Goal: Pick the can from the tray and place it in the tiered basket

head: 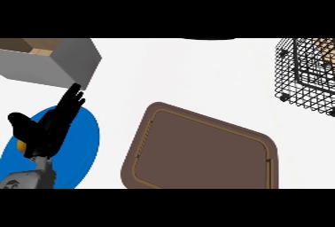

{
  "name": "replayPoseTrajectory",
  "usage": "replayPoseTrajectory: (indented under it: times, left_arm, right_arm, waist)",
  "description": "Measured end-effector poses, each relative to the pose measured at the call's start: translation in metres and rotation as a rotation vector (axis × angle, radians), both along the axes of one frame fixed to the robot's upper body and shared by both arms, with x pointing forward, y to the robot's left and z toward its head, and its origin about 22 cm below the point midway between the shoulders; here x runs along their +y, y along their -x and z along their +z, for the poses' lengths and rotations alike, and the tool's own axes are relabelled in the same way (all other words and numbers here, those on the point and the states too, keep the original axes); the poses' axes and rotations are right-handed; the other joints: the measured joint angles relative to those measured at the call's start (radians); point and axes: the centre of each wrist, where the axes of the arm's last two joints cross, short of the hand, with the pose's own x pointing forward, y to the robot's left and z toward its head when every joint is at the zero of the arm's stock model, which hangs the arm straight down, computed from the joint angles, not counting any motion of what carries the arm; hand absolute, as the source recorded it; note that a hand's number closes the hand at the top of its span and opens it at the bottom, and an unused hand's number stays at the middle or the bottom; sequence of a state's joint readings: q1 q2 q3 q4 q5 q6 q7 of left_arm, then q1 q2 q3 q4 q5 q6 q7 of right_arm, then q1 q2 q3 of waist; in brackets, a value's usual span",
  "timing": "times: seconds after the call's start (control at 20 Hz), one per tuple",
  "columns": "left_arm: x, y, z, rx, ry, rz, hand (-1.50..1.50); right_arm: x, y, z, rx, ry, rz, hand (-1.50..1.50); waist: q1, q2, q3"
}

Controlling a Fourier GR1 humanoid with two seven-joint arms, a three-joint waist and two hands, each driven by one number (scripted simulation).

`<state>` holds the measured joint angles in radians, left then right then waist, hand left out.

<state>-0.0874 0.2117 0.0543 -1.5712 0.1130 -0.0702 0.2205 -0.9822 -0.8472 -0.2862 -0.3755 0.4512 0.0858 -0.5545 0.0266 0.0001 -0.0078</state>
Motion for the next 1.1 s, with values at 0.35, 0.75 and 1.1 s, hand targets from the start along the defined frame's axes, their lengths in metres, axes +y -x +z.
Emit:
replayPoseTrajectory:
  times: [0.35,0.75,1.1]
  left_arm:
    - [0.0,-0.003,0.005,-0.002,-0.003,-0.009,0.0]
    - [0.002,-0.002,0.004,-0.001,-0.002,-0.005,0.0]
    - [-0.001,-0.003,0.01,-0.01,-0.007,-0.011,0.0]
  right_arm:
    - [0.002,-0.004,-0.002,-0.01,-0.043,0.005,-1.5]
    - [-0.006,-0.002,-0.002,-0.016,-0.348,0.011,-1.5]
    - [-0.031,0.015,0.018,-0.099,-0.642,-0.032,-1.5]
  waist:
    - [-0.001,-0.002,0.002]
    - [-0.002,0.001,0.006]
    - [0.011,0.013,0.014]
